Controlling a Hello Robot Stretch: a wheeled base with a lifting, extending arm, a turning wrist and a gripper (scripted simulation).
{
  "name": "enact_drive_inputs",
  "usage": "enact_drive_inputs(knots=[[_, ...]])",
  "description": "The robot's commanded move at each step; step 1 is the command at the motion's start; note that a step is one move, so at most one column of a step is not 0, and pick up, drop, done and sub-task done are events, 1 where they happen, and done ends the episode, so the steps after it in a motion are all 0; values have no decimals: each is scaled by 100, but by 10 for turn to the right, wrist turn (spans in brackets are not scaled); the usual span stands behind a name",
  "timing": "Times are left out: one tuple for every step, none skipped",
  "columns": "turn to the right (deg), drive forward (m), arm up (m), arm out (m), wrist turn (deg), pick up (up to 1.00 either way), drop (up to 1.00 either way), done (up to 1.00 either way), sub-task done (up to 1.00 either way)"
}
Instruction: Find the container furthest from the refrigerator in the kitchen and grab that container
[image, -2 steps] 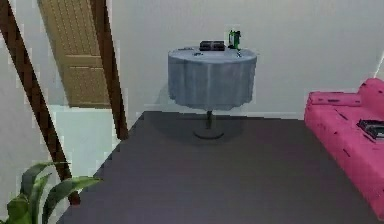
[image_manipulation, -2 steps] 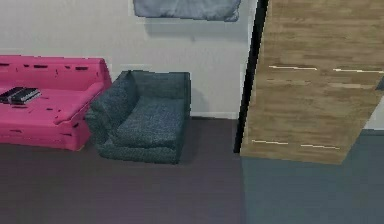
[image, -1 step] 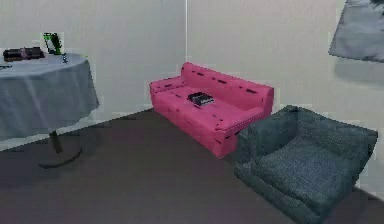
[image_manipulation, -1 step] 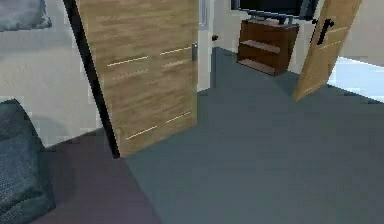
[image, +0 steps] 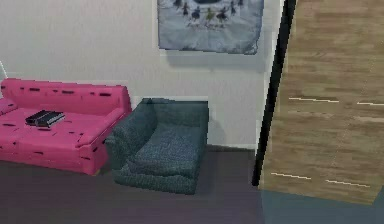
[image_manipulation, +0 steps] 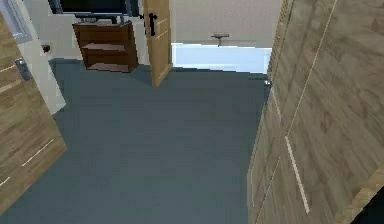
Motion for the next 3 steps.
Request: enact_drive_inputs(knots=[[0,10,0,0,0,0,0,0,0],[-450,0,0,0,0,0,0,0,0],[-450,0,0,0,0,0,0,0,0]])
